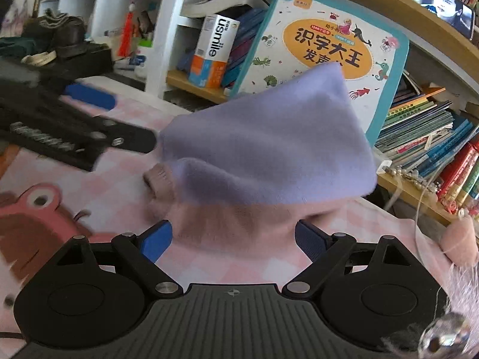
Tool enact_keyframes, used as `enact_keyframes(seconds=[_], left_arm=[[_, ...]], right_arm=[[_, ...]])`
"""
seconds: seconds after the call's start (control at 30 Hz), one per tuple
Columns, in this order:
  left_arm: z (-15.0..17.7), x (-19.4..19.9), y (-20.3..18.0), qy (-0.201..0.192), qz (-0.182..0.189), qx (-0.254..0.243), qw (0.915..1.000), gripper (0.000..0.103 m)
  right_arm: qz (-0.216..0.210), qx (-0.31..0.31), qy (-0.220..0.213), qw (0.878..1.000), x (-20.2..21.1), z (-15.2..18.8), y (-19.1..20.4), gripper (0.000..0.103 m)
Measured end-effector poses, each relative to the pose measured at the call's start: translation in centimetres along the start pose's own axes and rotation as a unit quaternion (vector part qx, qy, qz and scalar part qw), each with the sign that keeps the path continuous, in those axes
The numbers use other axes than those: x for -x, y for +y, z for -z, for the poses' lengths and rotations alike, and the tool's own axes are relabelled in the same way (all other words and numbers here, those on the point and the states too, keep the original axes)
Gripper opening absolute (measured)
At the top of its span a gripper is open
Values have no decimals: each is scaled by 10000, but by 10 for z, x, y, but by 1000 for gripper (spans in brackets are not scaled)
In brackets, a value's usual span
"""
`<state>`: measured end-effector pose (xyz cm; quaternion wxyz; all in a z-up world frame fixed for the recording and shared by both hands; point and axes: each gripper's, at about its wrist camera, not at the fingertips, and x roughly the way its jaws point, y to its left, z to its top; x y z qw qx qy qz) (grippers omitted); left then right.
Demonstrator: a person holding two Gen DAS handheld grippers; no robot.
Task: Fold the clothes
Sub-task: 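Grasp the sweater with the right gripper while the left gripper grasps it too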
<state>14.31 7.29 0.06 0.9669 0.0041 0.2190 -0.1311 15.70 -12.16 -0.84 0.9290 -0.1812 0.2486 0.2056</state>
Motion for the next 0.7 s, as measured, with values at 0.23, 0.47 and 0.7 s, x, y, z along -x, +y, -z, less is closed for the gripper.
enact_keyframes(seconds=[0.23,0.47,0.7], left_arm=[[2,5,4,-121,135,-108,9998,88],[3,11,-17,-294,209,-727,9967,88],[10,3,-55,-416,30,-1916,9806,79]], right_arm=[[23,-931,-7,9957,-10,0,-21,34],[145,-1643,-959,9816,37,-4,-56,18],[-30,-2138,-1414,9666,61,-9,-78,16]])
